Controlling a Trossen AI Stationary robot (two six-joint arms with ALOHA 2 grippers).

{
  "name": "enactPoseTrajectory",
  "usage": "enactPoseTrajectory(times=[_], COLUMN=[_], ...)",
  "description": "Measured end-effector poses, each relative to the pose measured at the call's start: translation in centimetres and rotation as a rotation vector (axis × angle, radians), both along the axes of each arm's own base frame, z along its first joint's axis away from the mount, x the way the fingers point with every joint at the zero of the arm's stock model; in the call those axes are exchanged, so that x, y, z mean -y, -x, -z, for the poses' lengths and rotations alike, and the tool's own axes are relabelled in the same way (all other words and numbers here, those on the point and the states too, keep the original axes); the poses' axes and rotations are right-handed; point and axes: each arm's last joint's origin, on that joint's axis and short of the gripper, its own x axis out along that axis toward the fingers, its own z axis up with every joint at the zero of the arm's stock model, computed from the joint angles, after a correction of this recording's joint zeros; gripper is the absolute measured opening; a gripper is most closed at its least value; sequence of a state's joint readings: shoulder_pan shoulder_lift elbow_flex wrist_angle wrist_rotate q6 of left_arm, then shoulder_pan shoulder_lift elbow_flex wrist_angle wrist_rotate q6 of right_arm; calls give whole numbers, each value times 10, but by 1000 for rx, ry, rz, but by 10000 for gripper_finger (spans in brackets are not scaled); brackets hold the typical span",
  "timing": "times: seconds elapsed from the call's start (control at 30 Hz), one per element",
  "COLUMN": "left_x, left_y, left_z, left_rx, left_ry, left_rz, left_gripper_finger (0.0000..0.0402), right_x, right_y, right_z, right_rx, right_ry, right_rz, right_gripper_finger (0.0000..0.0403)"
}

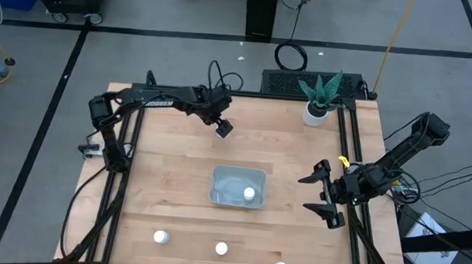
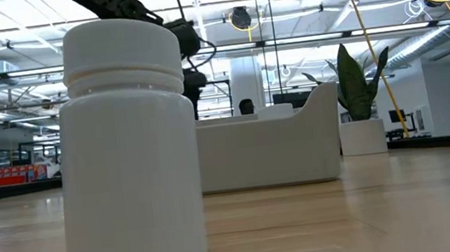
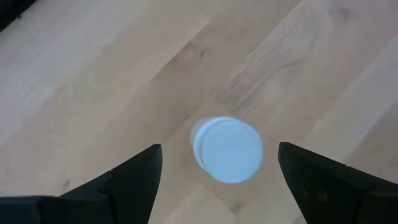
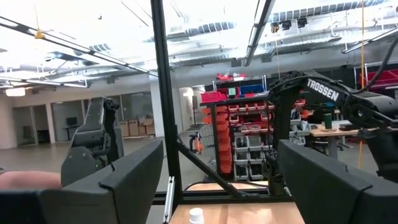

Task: Pick and place pill bottles into a basket
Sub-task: Put the pill bottle into the bin

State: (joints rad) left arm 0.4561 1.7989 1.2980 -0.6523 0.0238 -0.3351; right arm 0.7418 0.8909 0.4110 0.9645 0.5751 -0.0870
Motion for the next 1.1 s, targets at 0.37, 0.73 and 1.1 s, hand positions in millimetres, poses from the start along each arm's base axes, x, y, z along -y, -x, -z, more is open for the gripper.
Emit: enactPoseTrajectory(times=[0.37,0.73,1.1], left_x=[-1,-1,-1], left_y=[-9,-9,-10], left_z=[23,22,21], left_rx=[-49,-45,-34], left_ry=[17,5,0], left_rz=[28,40,48], left_gripper_finger=[316,281,220], right_x=[0,0,0], right_y=[0,0,0], right_z=[1,1,1], right_rx=[-4,-5,-9], right_ry=[0,-1,-5], right_rz=[-1,-1,-3], right_gripper_finger=[309,309,309])
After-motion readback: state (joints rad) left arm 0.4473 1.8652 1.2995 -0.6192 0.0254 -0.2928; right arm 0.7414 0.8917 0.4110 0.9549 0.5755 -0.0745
